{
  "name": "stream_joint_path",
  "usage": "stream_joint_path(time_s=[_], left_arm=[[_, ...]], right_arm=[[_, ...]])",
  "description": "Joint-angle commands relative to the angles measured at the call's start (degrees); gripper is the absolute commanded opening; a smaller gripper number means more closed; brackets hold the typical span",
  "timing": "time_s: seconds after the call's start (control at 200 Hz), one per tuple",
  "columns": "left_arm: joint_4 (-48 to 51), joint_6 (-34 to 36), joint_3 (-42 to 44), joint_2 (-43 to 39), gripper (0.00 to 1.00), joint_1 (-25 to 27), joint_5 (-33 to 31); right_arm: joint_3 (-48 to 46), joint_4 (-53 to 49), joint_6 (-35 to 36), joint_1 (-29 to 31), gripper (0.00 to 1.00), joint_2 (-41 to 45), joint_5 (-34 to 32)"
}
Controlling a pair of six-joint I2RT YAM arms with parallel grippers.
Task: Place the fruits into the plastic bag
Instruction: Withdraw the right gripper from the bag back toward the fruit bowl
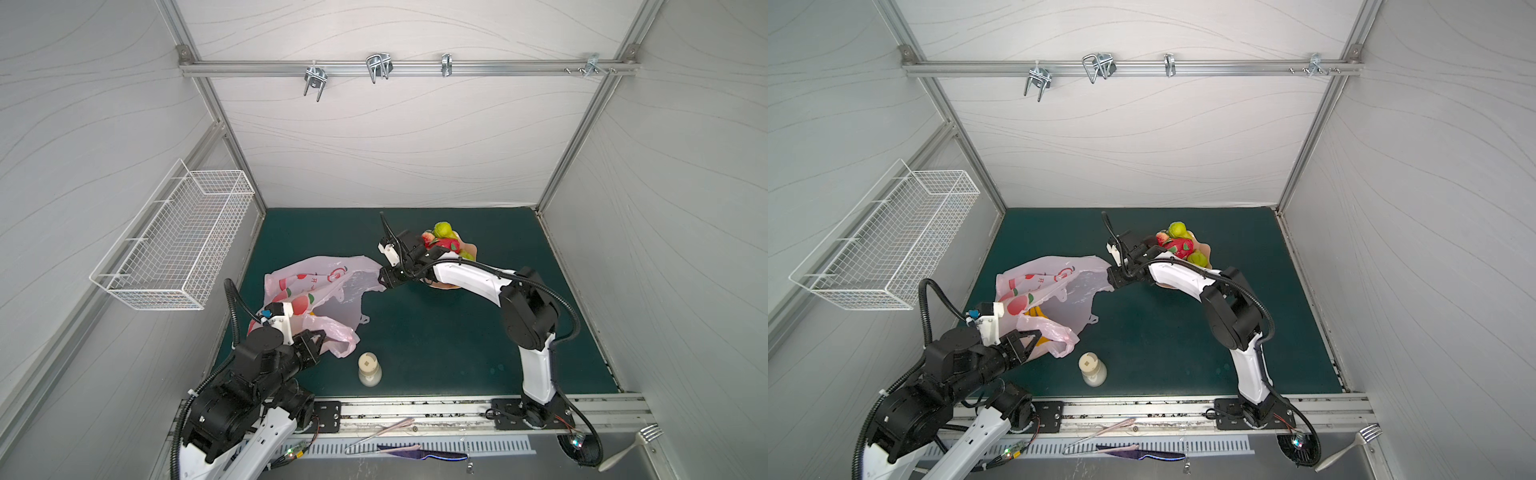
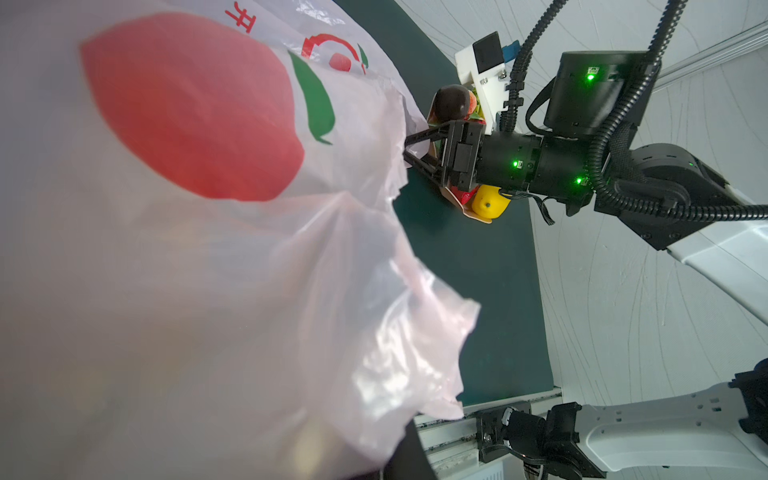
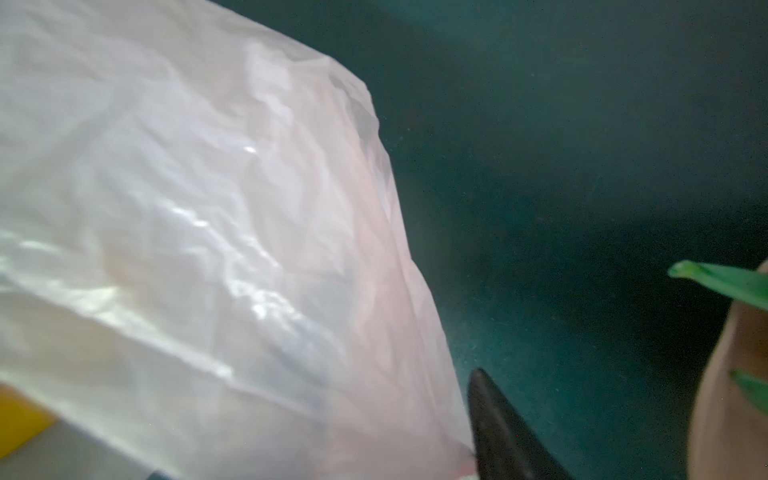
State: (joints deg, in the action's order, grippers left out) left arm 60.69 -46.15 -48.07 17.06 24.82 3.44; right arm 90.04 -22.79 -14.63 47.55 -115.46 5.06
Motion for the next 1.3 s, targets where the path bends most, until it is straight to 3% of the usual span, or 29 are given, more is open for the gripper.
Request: stream_joint_path(time_s=[0.0, 0.14, 0.25, 0.57, 0.885, 0.975, 1.166, 1.251, 1.281, 1.296], left_arm=[[-0.21, 1.08, -2.63, 1.14, 0.00, -0.01, -0.19], [-2.07, 1.76, -3.59, 2.73, 0.00, 0.01, 0.32], [-3.26, 2.93, -5.15, 5.24, 0.00, 0.05, 0.53], [-8.64, 5.63, -9.13, 12.90, 0.00, 0.01, 2.45], [-12.25, 5.05, -6.36, 15.02, 0.00, -0.02, 4.54], [-13.90, 4.52, -5.64, 15.15, 0.00, 0.03, 5.90], [-16.25, 3.29, -4.27, 15.08, 0.00, -0.01, 7.69], [-17.20, 3.00, -3.97, 15.11, 0.00, 0.00, 8.41], [-17.26, 2.96, -4.04, 15.06, 0.00, 0.01, 8.49], [-17.24, 2.95, -4.11, 15.04, 0.00, 0.02, 8.43]], right_arm=[[-0.22, 0.37, 1.34, -0.02, 0.33, 1.99, 0.68], [-0.58, -0.57, 1.03, -1.72, 0.07, 7.85, 0.93], [0.14, -2.18, 1.33, -3.58, 0.02, 12.45, 0.27], [9.11, -13.27, 4.61, -7.81, 0.07, 14.29, 5.26], [6.50, -14.44, 2.67, -9.12, 0.17, 13.48, 7.76], [5.82, -13.91, 1.73, -9.96, 0.28, 14.69, 8.41], [6.03, -17.58, -0.77, -13.18, 0.69, 17.13, 10.86], [5.94, -20.54, -2.24, -15.37, 0.82, 19.05, 12.02], [5.67, -21.49, -2.80, -16.21, 0.97, 19.98, 12.29], [5.55, -21.96, -3.03, -16.63, 0.99, 20.42, 12.48]])
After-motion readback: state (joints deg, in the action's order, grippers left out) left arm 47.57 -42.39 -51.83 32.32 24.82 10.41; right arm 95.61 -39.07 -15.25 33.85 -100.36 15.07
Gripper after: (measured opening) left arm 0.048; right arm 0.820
